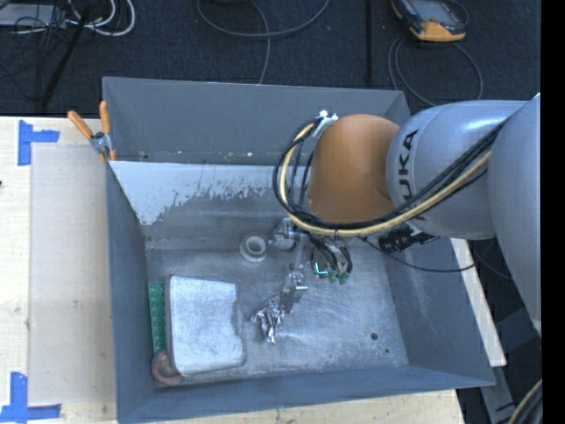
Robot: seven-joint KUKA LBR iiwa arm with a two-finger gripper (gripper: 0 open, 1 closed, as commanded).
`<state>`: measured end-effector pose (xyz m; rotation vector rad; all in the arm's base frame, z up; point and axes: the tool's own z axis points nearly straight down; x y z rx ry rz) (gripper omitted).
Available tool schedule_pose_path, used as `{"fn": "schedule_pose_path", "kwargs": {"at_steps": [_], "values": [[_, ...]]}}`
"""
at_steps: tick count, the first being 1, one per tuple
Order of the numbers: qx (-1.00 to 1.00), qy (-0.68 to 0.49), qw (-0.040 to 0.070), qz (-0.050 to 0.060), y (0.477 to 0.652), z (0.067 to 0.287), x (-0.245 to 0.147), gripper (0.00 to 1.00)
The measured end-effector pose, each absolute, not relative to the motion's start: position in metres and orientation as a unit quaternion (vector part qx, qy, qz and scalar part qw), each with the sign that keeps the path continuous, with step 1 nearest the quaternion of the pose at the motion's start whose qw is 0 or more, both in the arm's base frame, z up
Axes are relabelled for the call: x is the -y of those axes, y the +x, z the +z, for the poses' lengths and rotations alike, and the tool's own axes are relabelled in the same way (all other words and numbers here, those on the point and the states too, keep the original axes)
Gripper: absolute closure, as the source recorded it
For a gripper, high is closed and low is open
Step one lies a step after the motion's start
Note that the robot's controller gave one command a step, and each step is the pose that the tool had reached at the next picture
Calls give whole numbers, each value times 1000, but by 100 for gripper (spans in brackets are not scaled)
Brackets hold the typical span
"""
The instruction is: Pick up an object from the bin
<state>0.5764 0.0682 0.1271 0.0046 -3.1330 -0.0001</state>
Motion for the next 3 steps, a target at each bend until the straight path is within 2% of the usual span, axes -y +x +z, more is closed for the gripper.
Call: {"fn": "schedule_pose_path", "kwargs": {"at_steps": [1, 2, 3], "values": [[996, 91, -3, -1, 546, 72, -58, 0], [996, 90, -3, -1, 547, 74, -58, 100], [990, 138, -5, 0, 567, 280, -52, 100]]}}
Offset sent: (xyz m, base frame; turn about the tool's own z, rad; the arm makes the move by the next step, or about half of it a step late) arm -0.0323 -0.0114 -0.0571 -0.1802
